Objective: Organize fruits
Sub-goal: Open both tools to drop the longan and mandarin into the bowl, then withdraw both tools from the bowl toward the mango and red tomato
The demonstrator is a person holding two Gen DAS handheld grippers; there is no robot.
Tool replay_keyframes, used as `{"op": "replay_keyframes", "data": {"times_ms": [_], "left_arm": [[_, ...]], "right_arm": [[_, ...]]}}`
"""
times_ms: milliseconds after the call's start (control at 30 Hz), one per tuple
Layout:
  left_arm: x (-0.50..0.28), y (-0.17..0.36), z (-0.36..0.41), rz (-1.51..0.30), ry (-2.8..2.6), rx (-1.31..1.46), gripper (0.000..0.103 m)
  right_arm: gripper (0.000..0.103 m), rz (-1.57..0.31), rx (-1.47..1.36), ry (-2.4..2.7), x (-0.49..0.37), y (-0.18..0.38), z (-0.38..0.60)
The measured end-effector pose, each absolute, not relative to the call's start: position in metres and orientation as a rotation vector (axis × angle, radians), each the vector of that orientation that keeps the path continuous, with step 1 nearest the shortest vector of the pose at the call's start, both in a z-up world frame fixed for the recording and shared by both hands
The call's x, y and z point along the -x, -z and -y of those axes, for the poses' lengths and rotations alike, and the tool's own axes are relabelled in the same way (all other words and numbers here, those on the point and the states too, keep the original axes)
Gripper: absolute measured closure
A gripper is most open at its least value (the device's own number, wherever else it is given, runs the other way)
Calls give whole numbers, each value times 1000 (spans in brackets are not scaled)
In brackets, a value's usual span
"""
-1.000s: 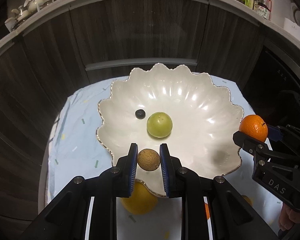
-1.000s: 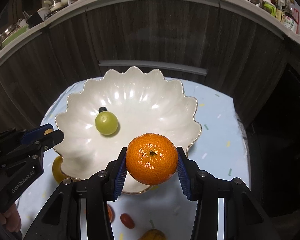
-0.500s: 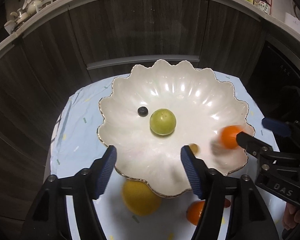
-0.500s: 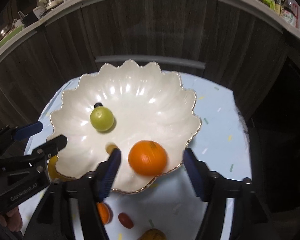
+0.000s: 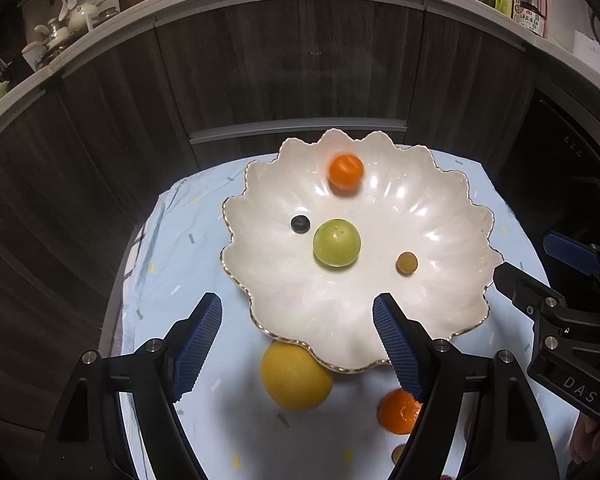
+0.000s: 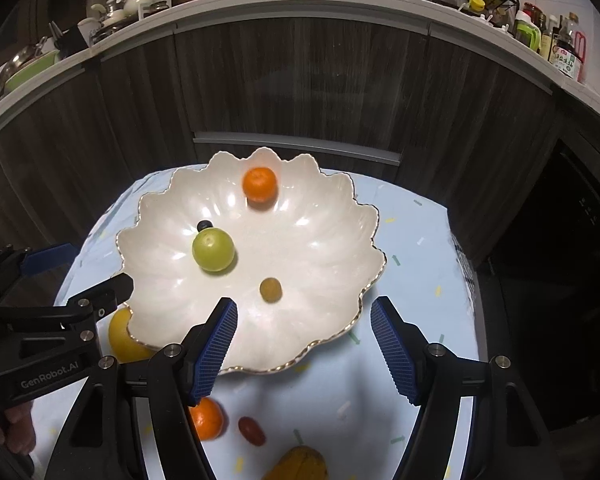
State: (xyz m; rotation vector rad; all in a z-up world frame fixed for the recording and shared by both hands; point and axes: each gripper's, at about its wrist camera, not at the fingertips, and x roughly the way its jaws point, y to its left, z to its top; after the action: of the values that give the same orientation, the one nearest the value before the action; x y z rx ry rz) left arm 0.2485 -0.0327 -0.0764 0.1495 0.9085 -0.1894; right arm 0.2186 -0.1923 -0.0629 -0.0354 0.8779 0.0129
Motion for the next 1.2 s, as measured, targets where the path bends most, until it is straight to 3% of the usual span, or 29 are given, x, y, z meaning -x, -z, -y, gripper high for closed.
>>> {"op": "replay_keyframes", "data": {"times_ms": [633,1200], "left_arm": [[-207,56,28,-880,199,-157,25],[-174,70,42,-896,224,-178,25]], "right_arm": [[33,-851,11,2,-178,50,195],[33,-887,-2,12,-148,68,210]]}}
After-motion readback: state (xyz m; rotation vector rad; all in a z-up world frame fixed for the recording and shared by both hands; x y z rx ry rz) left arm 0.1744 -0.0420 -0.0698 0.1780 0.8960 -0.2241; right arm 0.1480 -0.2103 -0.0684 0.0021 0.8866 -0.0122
